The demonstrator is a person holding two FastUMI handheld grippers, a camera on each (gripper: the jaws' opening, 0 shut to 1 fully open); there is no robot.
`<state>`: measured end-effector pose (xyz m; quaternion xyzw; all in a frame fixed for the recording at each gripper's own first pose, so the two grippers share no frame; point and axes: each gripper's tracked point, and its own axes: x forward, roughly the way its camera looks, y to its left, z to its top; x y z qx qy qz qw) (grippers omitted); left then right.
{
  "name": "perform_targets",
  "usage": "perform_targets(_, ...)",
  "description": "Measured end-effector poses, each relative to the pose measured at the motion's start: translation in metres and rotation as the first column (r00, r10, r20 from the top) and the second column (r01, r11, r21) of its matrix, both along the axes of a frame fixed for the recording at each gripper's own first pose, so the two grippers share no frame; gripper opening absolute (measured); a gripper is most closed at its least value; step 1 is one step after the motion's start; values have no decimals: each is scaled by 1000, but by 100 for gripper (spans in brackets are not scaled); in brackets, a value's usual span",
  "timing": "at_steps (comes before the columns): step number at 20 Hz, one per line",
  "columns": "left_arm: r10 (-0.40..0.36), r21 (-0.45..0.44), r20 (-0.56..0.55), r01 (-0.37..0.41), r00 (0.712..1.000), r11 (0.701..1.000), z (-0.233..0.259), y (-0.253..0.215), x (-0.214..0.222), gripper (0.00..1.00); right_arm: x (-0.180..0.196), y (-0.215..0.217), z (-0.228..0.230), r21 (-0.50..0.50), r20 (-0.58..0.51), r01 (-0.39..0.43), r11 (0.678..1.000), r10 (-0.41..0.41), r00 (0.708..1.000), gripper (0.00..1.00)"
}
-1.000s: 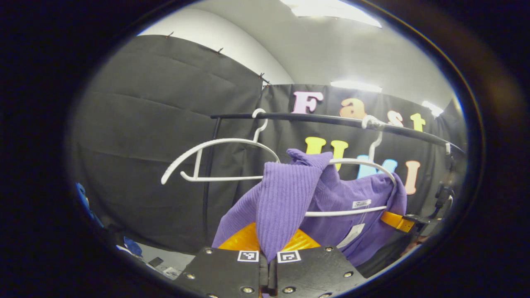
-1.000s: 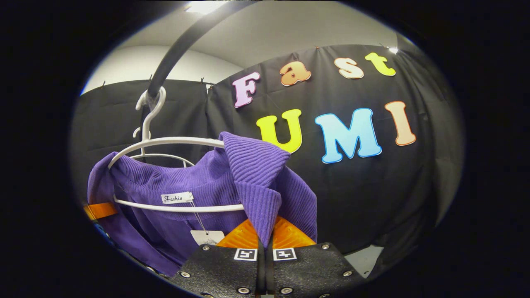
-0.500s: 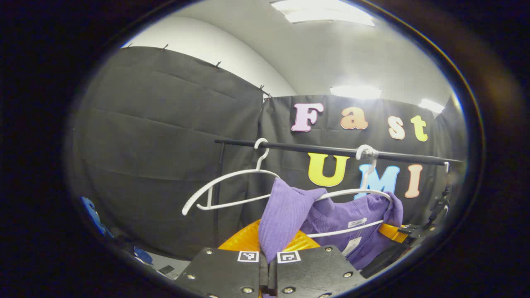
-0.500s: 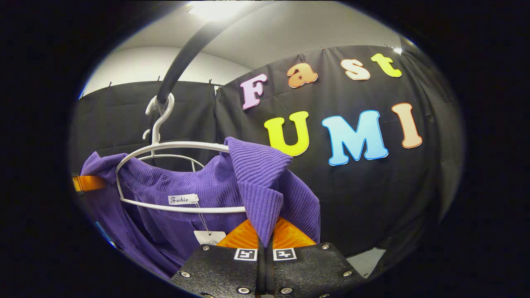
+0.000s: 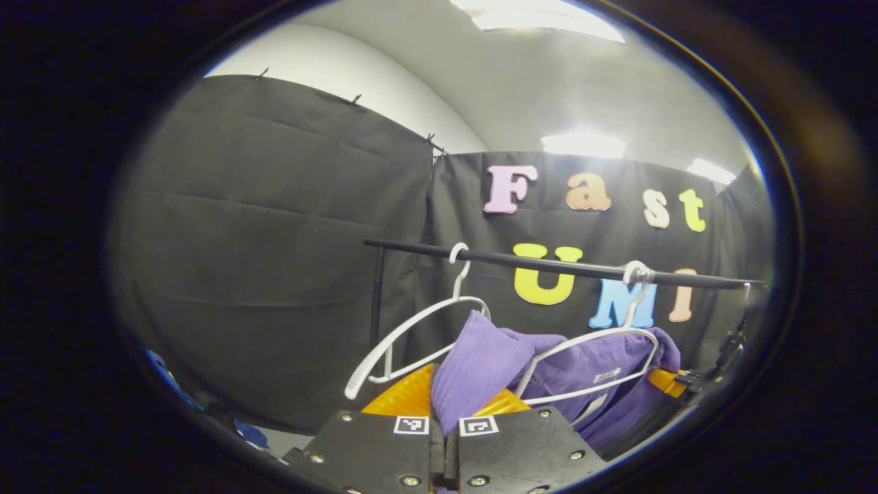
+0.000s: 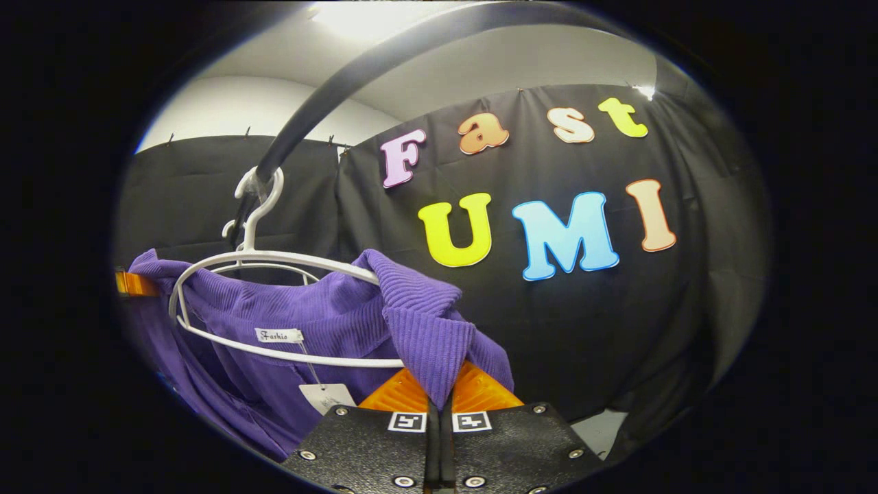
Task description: Grasp the clothes on the hanger with both hands and then place them into the laundry hamper below.
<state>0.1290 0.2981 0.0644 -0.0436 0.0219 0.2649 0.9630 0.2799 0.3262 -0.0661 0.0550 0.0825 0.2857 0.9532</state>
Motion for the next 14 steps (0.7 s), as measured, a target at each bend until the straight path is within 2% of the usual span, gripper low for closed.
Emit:
perform_targets(4,-69,-8,12,69,998,998,-7,21,10,1,-15,-3,9,11,-2,100,995,-100,995,0)
perform_targets(7,-101,-50,39,103,994,993,-14,36,15,1,-23,-7,19,-31,32,148,989,-147,989,0)
perform_targets(8,-109,-58,45,112,993,992,-17,40,17,7,-25,-11,23,-35,43,166,985,-165,985,0)
perform_targets(9,-115,-61,44,118,992,991,-22,44,17,1,-27,-13,24,-30,41,181,983,-180,983,0)
perform_targets(12,-151,-94,22,153,988,984,-49,46,27,1,-33,-19,24,-27,30,217,976,-216,976,0)
perform_targets(13,-163,-109,20,164,986,980,-58,44,29,7,-35,-23,27,-35,41,229,973,-228,973,0)
perform_targets(14,-175,-119,20,176,984,977,-65,41,31,1,-36,-28,30,-43,54,245,969,-242,969,0)
